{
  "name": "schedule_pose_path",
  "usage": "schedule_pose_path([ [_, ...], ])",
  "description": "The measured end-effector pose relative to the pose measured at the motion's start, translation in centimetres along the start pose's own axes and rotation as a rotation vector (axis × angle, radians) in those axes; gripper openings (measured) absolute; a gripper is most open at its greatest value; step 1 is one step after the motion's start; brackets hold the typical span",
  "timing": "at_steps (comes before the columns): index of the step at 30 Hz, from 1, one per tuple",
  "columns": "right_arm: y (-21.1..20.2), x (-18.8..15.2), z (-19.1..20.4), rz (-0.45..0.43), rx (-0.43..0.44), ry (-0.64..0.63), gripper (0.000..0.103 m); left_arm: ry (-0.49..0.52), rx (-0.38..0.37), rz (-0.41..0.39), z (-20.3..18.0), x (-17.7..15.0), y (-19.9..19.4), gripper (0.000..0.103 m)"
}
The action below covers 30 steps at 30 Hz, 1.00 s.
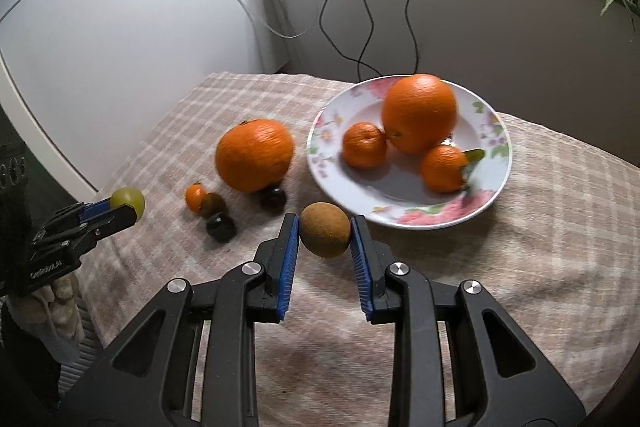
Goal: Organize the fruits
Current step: 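Carry the green fruit and kiwi into the white floral plate and open both tools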
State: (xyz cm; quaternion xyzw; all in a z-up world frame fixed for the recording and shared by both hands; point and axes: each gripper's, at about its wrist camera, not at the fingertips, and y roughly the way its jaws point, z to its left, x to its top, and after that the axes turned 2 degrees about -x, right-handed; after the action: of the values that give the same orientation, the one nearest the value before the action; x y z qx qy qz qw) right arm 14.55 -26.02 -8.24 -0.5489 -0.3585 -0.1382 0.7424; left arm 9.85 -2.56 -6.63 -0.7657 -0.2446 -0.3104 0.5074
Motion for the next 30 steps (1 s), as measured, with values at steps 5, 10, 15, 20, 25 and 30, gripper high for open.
schedule_pose_path([
  [5, -0.2, 0.3, -1.0, -0.012, -0.022, 0.011, 0.027, 0.044, -0.037, 0.007, -2.6, 1.2, 2.0, 0.03],
  [10, -0.3, 0.5, -2.2, -0.016, -0.04, 0.021, 0.027, 0.082, -0.073, 0.014, -4.9, 2.1, 3.8, 0.03],
  [15, -0.2, 0.6, -3.4, -0.019, -0.061, 0.034, 0.027, 0.114, -0.098, 0.031, -7.0, 3.0, 5.9, 0.03],
  [20, 0.3, 0.7, -4.3, -0.011, -0.068, 0.037, 0.027, 0.133, -0.115, 0.049, -8.5, 3.8, 7.9, 0.03],
  [25, 0.8, 0.9, -5.1, -0.007, -0.077, 0.044, 0.027, 0.152, -0.122, 0.06, -9.8, 4.5, 9.5, 0.03],
  [30, 1.4, 1.1, -5.7, -0.001, -0.08, 0.039, 0.027, 0.158, -0.125, 0.077, -10.3, 5.0, 11.0, 0.03],
])
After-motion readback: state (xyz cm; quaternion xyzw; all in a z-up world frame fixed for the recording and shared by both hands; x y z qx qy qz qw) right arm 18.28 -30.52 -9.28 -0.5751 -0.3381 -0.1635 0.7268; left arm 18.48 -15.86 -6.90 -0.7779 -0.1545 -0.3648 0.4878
